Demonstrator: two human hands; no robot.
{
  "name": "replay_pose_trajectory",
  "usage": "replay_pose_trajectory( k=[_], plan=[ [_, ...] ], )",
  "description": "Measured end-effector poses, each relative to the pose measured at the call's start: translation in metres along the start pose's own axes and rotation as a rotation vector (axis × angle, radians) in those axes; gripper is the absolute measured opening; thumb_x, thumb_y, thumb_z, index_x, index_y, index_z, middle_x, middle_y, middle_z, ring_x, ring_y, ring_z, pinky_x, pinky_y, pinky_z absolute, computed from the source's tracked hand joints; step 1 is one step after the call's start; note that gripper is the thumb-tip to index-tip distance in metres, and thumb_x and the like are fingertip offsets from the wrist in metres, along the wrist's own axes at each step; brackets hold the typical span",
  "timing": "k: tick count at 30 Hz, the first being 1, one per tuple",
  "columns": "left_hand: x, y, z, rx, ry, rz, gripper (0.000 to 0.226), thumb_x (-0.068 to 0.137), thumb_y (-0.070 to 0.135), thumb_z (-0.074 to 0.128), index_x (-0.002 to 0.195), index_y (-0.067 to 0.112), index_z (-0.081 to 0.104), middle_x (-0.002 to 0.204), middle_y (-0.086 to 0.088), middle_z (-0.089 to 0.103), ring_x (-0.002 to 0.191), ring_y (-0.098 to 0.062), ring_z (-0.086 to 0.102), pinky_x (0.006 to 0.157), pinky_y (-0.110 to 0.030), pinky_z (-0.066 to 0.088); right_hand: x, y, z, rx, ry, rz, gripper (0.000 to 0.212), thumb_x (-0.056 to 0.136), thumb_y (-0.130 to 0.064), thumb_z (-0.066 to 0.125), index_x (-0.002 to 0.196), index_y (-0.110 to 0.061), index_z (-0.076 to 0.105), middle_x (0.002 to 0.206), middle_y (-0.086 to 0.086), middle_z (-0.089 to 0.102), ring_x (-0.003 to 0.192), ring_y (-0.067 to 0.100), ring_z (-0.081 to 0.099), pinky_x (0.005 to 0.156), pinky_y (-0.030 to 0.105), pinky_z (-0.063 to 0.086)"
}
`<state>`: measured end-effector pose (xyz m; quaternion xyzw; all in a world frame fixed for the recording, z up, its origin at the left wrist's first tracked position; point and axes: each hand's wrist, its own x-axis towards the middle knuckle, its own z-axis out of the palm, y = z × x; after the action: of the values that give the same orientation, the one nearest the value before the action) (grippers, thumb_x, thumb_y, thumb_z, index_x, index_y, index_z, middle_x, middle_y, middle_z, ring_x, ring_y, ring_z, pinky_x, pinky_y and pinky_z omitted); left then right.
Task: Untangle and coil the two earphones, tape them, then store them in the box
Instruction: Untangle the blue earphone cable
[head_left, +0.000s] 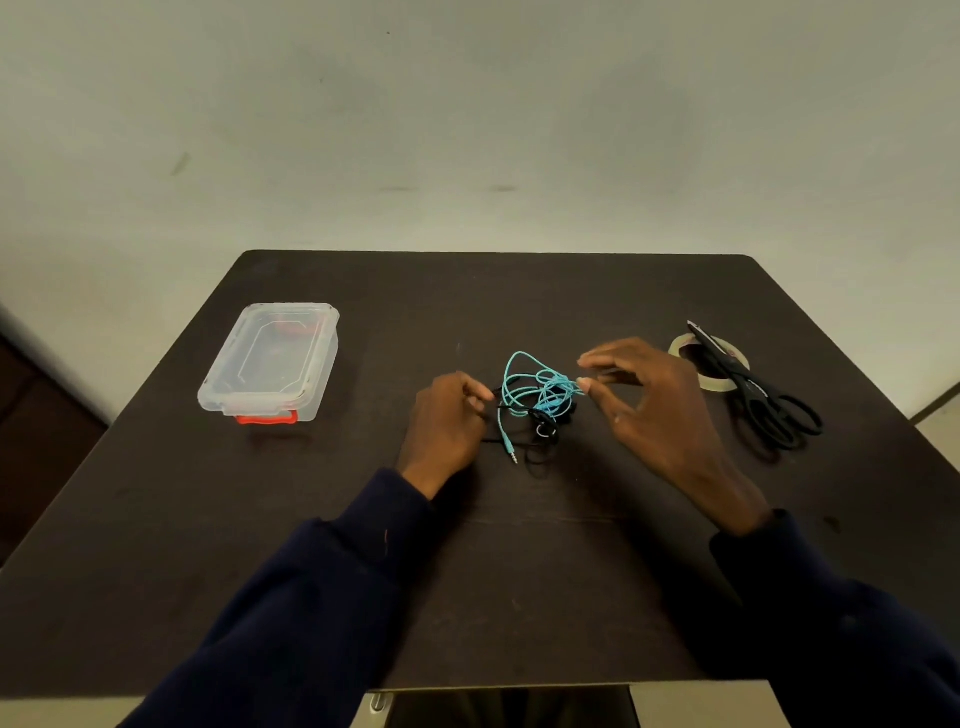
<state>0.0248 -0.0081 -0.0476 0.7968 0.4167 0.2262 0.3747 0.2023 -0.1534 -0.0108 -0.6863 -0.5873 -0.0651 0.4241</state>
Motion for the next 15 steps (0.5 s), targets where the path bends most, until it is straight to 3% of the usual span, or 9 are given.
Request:
replay_pose_trajectory(
  k=[2,4,7,11,15],
  plan=[
    [-0.009,-0.002,-0.005,-0.013,0.065,0.024,0.02,0.096,0.007,0.057,0.088,0.022,0.067,0.086,0.006,0.069,0.083,-0.009,0.067,0.073,-0.024,0.052,-0.001,-0.006,0.003,0.031,0.017,-0.062,0.016,0.086,-0.008,0.079,0.102,-0.006,0.077,0.1,0.002,0.073,0.087,0.009,0.07,0.079,0.027,0.058],
    [-0.02,0.002,-0.007,0.02,0.069,0.028,0.014,0.094,0.028,0.069,0.081,0.023,0.068,0.077,0.012,0.067,0.072,-0.001,0.063,0.064,-0.02,0.046,-0.001,-0.013,0.008,0.063,-0.019,-0.116,0.016,0.086,-0.009,0.08,0.101,-0.006,0.077,0.1,0.003,0.074,0.089,0.009,0.069,0.08,0.025,0.057],
    [-0.031,0.012,-0.004,0.108,-0.014,0.002,0.032,0.076,0.049,0.083,0.071,0.024,0.064,0.066,0.007,0.067,0.064,-0.006,0.063,0.064,-0.027,0.05,0.002,-0.016,0.022,-0.01,-0.179,-0.154,0.034,0.08,-0.02,0.086,0.111,-0.009,0.076,0.111,0.005,0.073,0.103,0.015,0.066,0.087,0.029,0.055],
    [-0.03,0.022,0.002,0.251,-0.024,0.022,0.038,0.077,0.044,0.085,0.06,0.028,0.055,0.065,0.007,0.065,0.062,-0.004,0.057,0.067,-0.027,0.045,0.006,-0.015,0.038,-0.221,-0.34,-0.107,0.038,0.082,-0.024,0.082,0.118,-0.016,0.073,0.118,0.003,0.071,0.112,0.022,0.059,0.091,0.04,0.052],
    [-0.025,0.018,-0.003,0.232,-0.018,0.006,0.017,0.084,0.025,0.076,0.068,0.023,0.069,0.065,0.011,0.066,0.068,-0.005,0.063,0.083,-0.03,0.052,0.006,-0.006,0.03,-0.184,-0.19,-0.083,0.026,0.08,-0.012,0.083,0.106,-0.015,0.078,0.1,0.003,0.073,0.095,0.023,0.063,0.08,0.035,0.051]
  ],
)
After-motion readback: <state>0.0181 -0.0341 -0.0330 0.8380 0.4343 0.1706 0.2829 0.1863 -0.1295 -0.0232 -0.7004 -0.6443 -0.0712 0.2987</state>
